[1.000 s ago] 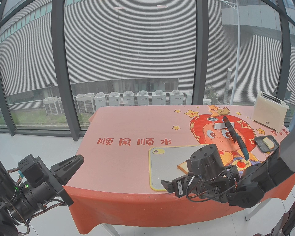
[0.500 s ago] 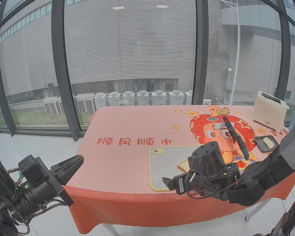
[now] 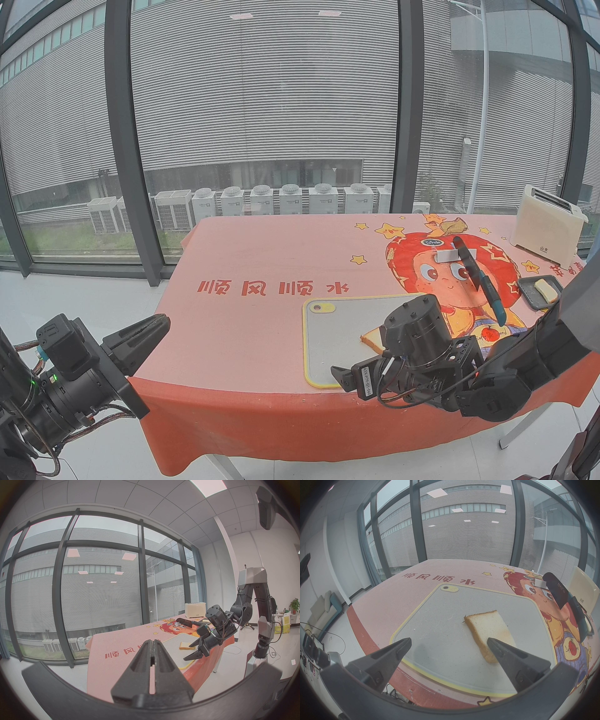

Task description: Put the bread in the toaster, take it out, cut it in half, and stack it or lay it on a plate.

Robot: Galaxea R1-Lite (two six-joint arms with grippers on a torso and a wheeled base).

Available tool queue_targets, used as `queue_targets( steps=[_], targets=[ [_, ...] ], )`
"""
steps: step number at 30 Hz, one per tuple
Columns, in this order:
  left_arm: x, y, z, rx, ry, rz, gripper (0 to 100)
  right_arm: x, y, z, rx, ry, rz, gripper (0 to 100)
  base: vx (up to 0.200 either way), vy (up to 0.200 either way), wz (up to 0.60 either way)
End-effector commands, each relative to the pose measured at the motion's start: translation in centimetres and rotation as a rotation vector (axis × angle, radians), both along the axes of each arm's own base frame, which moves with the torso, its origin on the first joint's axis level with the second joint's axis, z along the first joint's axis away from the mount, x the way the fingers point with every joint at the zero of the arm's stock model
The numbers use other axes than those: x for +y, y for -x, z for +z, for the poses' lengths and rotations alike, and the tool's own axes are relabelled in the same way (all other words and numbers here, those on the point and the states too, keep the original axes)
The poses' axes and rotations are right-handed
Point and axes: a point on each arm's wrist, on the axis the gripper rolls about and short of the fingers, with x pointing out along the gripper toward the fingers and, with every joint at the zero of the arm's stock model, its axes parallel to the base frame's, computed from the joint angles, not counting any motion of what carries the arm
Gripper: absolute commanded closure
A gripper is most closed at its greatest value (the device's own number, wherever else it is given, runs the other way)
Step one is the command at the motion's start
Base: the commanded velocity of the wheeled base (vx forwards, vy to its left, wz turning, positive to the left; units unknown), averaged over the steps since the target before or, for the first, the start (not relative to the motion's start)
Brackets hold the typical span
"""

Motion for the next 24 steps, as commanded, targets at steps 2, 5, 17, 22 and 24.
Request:
queue_targets(
  steps=[2,5,17,22,24],
  targets=[
    [0.01,0.03,-0.06,0.002,-0.002,-0.001,100,0.14,-0.08,-0.46,0.010,0.008,0.001,0,0.000,0.000,0.00],
    [0.01,0.03,-0.06,0.002,-0.002,-0.001,100,0.11,-0.05,-0.51,0.013,0.011,0.001,0,0.000,0.000,0.00],
    [0.01,0.03,-0.06,0.002,-0.002,-0.002,100,0.00,-0.02,-0.55,0.017,0.017,-0.002,0,0.000,0.000,0.00],
    [-0.03,0.01,0.02,0.001,0.003,-0.004,100,-0.06,0.10,-0.84,0.026,0.028,-0.001,0,0.000,0.000,0.00],
    [-0.02,0.03,0.04,0.000,0.003,-0.004,100,-0.04,0.08,-0.76,0.024,0.027,0.000,100,0.000,0.000,0.00]
  ],
)
